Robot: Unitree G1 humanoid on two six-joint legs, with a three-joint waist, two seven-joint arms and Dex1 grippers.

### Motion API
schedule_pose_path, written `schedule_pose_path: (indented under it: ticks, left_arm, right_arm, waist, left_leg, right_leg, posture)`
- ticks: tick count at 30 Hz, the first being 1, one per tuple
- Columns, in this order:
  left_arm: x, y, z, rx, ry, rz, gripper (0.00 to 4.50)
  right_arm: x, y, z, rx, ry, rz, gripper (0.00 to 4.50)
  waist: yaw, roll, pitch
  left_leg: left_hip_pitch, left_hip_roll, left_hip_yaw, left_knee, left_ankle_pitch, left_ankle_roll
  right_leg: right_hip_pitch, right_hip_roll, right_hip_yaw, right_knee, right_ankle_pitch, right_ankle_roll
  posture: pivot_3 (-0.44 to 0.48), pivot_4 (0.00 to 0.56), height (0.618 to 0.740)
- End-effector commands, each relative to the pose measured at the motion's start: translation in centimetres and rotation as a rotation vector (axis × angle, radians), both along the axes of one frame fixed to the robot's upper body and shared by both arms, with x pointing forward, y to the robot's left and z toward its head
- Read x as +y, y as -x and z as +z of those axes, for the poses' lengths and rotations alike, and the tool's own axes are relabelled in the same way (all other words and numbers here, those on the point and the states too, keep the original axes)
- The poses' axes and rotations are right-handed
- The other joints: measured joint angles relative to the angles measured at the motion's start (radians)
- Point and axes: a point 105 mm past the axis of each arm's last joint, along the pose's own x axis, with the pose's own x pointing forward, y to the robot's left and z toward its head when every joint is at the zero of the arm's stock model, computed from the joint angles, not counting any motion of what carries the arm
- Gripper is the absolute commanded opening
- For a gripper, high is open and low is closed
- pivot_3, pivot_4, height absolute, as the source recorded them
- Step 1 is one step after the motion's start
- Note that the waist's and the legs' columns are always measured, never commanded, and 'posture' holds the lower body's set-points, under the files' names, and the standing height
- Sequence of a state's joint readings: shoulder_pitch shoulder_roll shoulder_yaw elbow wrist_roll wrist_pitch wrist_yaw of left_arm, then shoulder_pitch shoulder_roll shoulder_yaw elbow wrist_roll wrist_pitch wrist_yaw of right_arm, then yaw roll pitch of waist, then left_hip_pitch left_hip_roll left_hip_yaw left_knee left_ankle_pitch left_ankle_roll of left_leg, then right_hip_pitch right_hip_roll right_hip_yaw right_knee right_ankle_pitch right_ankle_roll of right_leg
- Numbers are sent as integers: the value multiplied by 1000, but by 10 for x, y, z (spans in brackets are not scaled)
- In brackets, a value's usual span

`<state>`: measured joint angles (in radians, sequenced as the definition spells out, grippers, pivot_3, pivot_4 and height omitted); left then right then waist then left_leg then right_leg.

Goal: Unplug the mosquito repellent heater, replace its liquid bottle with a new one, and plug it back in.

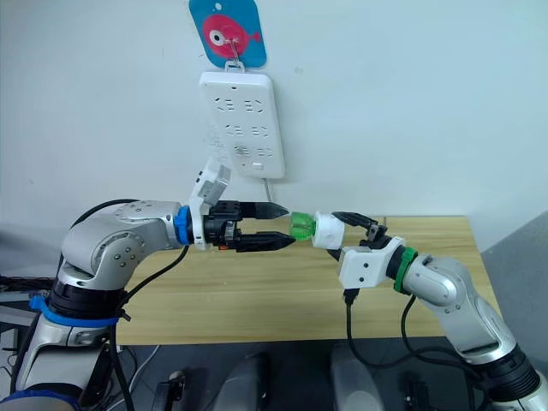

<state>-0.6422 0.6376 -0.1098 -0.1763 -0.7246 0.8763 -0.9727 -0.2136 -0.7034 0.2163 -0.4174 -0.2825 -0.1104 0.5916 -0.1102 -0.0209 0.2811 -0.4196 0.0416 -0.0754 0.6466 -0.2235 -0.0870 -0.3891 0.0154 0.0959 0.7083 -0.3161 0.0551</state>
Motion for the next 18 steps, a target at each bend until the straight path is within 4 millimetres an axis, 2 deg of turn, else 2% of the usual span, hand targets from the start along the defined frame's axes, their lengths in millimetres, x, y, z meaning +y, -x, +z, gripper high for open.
schedule_pose_path:
  ticks: [1, 12, 15, 18]
  left_arm:
    - [-6, 1, 3, -42, 12, -13, 4418]
    - [-10, 0, -1, 28, 43, -25, 4418]
    - [-10, 0, -1, 37, 48, -28, 3766]
    - [-10, 0, -1, 42, 55, -26, 2837]
  right_arm:
    - [8, 6, 15, -71, -8, 55, 2929]
    - [14, 12, 19, -88, -14, 100, 2929]
    - [15, 13, 20, -91, -15, 106, 2929]
    - [16, 14, 20, -95, -16, 116, 2929]
  waist:
    - [0, 0, 0]
    - [-2, 0, 0]
    - [-2, 0, 0]
    - [-2, 0, 0]
  left_leg:
    - [0, 0, 0, 0, 0, 0]
    - [1, 0, 0, 1, 0, 0]
    - [1, 0, 0, 1, 0, 0]
    - [1, 0, 0, 1, 0, 0]
  right_leg:
    - [0, 0, 0, 0, 0, 0]
    - [0, 0, 0, 3, 0, 0]
    - [0, 0, 0, 3, 0, 0]
    - [0, 0, 0, 3, 0, 0]
  posture:
    - [-173, 227, 729]
    - [-180, 231, 729]
    - [-182, 232, 729]
    - [-183, 231, 729]
